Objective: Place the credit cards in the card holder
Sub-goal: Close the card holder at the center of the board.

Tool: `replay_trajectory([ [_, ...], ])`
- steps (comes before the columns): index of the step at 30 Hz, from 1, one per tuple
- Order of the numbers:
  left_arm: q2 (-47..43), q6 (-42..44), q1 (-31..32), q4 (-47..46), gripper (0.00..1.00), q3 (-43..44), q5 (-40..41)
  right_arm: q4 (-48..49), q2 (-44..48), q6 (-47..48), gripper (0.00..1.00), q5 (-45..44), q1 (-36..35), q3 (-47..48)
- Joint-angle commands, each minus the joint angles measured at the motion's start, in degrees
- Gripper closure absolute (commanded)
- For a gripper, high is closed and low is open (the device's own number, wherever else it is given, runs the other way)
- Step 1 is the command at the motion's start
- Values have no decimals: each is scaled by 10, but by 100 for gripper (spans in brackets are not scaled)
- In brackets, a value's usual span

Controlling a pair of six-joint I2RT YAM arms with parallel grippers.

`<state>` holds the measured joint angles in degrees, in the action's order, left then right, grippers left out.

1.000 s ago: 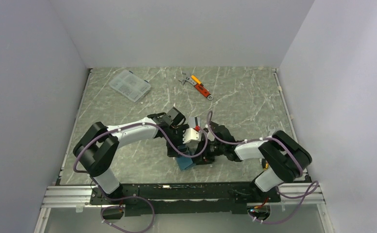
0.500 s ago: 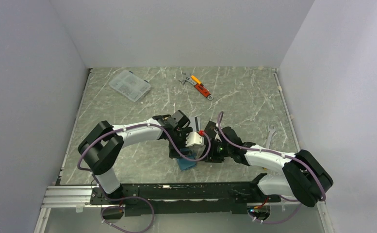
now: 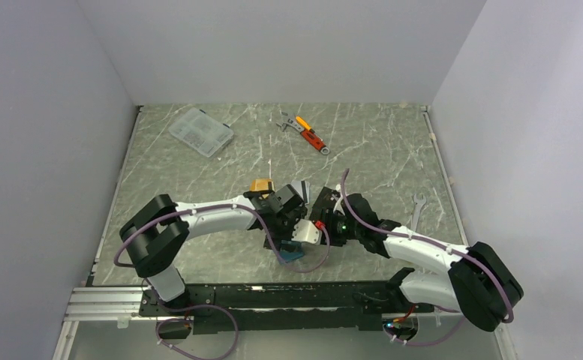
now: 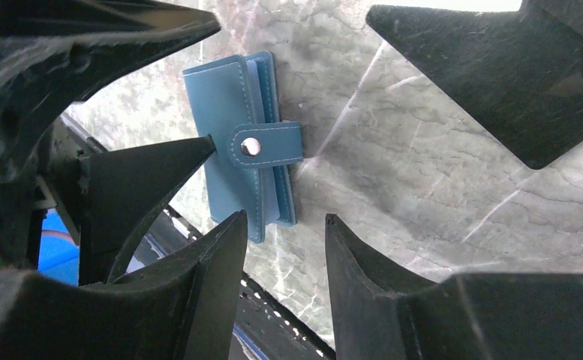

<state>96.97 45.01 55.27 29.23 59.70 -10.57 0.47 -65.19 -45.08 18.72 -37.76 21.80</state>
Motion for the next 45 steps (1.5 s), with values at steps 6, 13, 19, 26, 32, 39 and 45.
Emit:
replay_trajectory([
  [6,-57,31,29,-31,10,-51,50,-44,-25,34,51,-5,4,62],
  [13,-161,10,17,38,1,-10,73,-128,-26,69,41,-32,4,121],
  [19,-259,0,-33,82,1,-8,104,-189,-34,96,36,-56,2,169],
  [26,-364,7,-135,216,1,65,58,-237,-79,123,35,-108,-41,245],
  [32,-376,93,-155,284,17,-11,-45,-246,-126,118,44,-150,-95,303],
  [39,-570,249,-72,24,50,-231,-100,-163,-163,93,77,-73,-106,287],
  [45,-529,333,-2,-168,58,-342,-77,-115,-214,97,84,-40,-106,271],
])
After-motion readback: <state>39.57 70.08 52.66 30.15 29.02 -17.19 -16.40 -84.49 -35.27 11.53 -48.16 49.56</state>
